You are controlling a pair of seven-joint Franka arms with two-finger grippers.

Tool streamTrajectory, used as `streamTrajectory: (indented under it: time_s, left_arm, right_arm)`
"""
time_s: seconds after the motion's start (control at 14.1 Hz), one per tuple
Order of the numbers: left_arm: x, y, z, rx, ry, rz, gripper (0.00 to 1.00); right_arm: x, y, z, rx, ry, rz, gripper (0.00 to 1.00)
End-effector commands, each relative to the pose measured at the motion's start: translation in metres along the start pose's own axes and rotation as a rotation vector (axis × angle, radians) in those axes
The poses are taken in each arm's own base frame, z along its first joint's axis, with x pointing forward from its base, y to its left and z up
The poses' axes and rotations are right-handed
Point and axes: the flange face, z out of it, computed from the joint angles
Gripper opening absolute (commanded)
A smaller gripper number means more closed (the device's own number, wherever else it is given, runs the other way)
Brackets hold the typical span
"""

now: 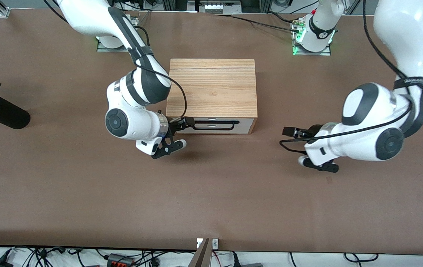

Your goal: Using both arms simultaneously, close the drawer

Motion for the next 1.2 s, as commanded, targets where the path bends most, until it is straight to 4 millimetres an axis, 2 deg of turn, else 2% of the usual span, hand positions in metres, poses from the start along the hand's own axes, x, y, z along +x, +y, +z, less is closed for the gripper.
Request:
streamTrajectory:
  time_s: [0.0,0.14,0.21,0.35,0.42,0.5,0.64,0.71,0.78,0.92,0.99,1.06,1.13]
  left_arm:
    - [-0.036,-0.018,-0.042,0.092,-0.012,-0.013,1.00]
    - [-0.054,-0.018,-0.061,0.108,-0.022,-0.018,1.00]
    - [-0.071,-0.011,-0.079,0.122,-0.010,-0.022,1.00]
    - [-0.088,-0.020,-0.101,0.127,0.007,-0.045,1.00]
    - [-0.102,-0.018,-0.120,0.133,0.043,-0.050,1.00]
    - [-0.133,-0.013,-0.149,0.163,0.070,-0.063,1.00]
    - [-0.165,-0.005,-0.176,0.228,0.107,-0.067,1.00]
    - [-0.174,-0.010,-0.182,0.231,0.106,-0.078,1.00]
    - [-0.176,-0.021,-0.184,0.227,0.095,-0.099,1.00]
    - [-0.178,-0.024,-0.176,0.237,0.082,-0.110,1.00]
    - [-0.180,-0.031,-0.175,0.231,0.074,-0.119,1.00]
    - [-0.189,-0.046,-0.172,0.217,0.064,-0.154,1.00]
    - [-0.201,-0.043,-0.167,0.211,0.082,-0.157,1.00]
  right_arm:
    - [-0.002,0.011,-0.035,-0.121,0.032,-0.021,1.00]
    - [-0.010,0.019,-0.084,-0.263,0.088,-0.056,1.00]
    - [-0.017,0.023,-0.101,-0.326,0.073,-0.065,1.00]
    - [-0.034,0.040,-0.129,-0.364,0.022,-0.002,1.00]
    - [-0.047,0.052,-0.152,-0.380,0.001,0.050,1.00]
    - [-0.068,0.081,-0.188,-0.410,-0.034,0.120,1.00]
    - [-0.096,0.110,-0.233,-0.409,-0.054,0.198,1.00]
    - [-0.109,0.129,-0.247,-0.407,-0.079,0.245,1.00]
    - [-0.125,0.148,-0.271,-0.385,-0.071,0.292,1.00]
    - [-0.158,0.181,-0.312,-0.336,-0.060,0.360,1.00]
    - [-0.174,0.202,-0.324,-0.303,-0.047,0.383,1.00]
    - [-0.188,0.205,-0.334,-0.293,-0.037,0.376,1.00]
    - [-0.195,0.202,-0.328,-0.305,-0.047,0.379,1.00]
